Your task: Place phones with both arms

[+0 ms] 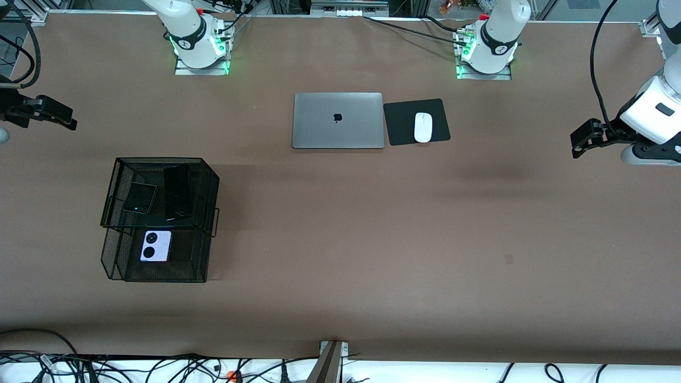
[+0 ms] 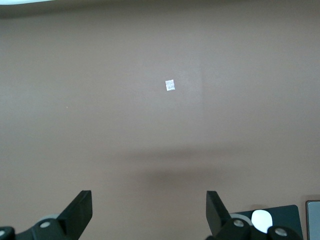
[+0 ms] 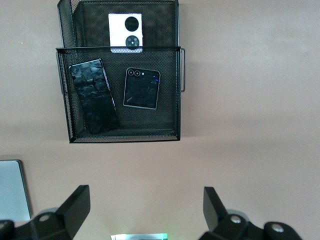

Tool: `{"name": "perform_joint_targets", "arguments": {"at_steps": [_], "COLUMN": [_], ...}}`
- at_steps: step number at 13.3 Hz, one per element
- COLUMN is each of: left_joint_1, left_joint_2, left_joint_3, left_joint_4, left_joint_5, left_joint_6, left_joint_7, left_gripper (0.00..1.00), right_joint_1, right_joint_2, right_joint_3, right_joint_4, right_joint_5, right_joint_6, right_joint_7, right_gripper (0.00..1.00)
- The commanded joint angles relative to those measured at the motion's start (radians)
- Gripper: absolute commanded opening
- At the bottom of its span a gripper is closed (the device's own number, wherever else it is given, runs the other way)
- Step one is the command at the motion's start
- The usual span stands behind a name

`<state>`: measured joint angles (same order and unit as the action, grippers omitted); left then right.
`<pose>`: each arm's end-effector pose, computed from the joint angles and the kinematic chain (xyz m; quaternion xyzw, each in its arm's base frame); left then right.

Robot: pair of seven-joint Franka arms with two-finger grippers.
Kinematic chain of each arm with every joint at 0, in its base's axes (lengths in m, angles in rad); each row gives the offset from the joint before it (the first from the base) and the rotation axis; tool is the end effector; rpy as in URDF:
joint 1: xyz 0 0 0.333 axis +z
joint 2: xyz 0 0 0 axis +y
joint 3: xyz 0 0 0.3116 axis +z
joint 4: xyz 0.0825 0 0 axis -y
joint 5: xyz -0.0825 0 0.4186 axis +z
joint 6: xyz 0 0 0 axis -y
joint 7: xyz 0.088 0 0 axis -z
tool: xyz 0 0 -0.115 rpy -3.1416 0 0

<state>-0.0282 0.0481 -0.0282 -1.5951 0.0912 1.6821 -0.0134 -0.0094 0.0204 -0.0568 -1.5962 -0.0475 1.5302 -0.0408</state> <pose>0.6129 -0.0247 0.5812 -0.9985 0.0256 -0.0210 0.0440 0.5869 -0.0442 0.5841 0.9987 -0.0126 -0.0444 0.0220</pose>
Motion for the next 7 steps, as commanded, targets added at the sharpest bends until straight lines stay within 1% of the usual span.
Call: {"name": "perform_joint_targets", "arguments": {"at_steps": [1, 7], "left_joint_1": [0.004, 0.004], "left_joint_2": [0.009, 0.009], "left_joint_3": [0.001, 0.002], "left_joint_4": [0.024, 0.024], "left_joint_5": [-0.015, -0.015], "left_joint_6": [-0.021, -0.021], "left_joint_7": [0.023, 0.016], "left_gripper": [1.0, 1.0], "right_joint_1": [-0.02, -0.014], "right_joint_2": [-0.011, -0.011], "right_joint_3": [0.02, 0.021], "right_joint_4": [-0.016, -0.016], "right_joint_5": [-0.005, 0.0], "right_joint_6": [-0.002, 0.005], "right_joint_7": [0.015, 0.016], "right_gripper": [1.0, 1.0]}}
